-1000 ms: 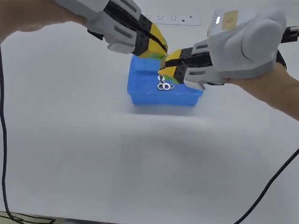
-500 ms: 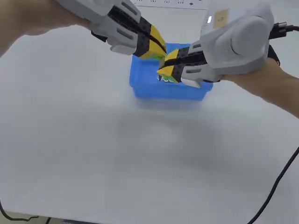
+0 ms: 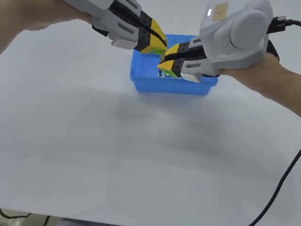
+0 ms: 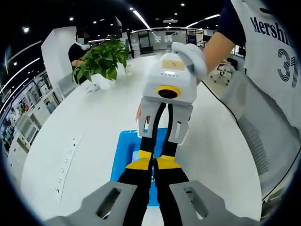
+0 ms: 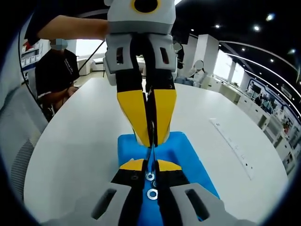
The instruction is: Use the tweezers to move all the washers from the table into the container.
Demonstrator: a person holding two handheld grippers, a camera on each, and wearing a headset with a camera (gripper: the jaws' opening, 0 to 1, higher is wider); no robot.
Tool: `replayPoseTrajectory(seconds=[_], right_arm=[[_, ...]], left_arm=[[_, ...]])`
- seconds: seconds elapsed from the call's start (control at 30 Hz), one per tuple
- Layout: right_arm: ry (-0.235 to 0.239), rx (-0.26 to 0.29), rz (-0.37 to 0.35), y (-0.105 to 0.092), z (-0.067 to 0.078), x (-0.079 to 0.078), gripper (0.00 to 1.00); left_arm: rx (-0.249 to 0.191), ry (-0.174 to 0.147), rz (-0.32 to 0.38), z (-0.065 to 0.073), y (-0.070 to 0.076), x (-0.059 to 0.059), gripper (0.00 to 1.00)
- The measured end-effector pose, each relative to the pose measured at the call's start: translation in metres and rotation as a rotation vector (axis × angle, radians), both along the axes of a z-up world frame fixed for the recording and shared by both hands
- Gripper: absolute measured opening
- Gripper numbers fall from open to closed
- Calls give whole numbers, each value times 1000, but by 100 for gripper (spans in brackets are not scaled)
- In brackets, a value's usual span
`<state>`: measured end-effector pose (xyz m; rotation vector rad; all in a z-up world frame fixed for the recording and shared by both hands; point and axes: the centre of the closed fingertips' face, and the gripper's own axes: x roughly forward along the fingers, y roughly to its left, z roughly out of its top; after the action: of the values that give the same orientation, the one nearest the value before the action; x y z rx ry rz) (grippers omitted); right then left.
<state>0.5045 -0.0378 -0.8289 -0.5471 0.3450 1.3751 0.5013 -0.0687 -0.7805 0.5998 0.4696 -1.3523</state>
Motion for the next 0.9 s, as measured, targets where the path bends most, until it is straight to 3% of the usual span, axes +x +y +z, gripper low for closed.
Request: replayPoseTrajectory(seconds=[0.3, 0.63, 0.8, 0.9], right_arm=[[-14, 50, -17, 0, 20, -1, 10], [-60, 85, -24, -1, 53, -16, 11], [-72, 91, -30, -4, 62, -27, 12], [-68, 74, -35, -9, 60, -34, 12]], left_arm=[[5, -53, -11, 25, -3, -9, 5], [21, -106, -33, 57, -8, -27, 5], [24, -127, -48, 68, -14, -39, 5], [-7, -131, -50, 78, -20, -46, 5]])
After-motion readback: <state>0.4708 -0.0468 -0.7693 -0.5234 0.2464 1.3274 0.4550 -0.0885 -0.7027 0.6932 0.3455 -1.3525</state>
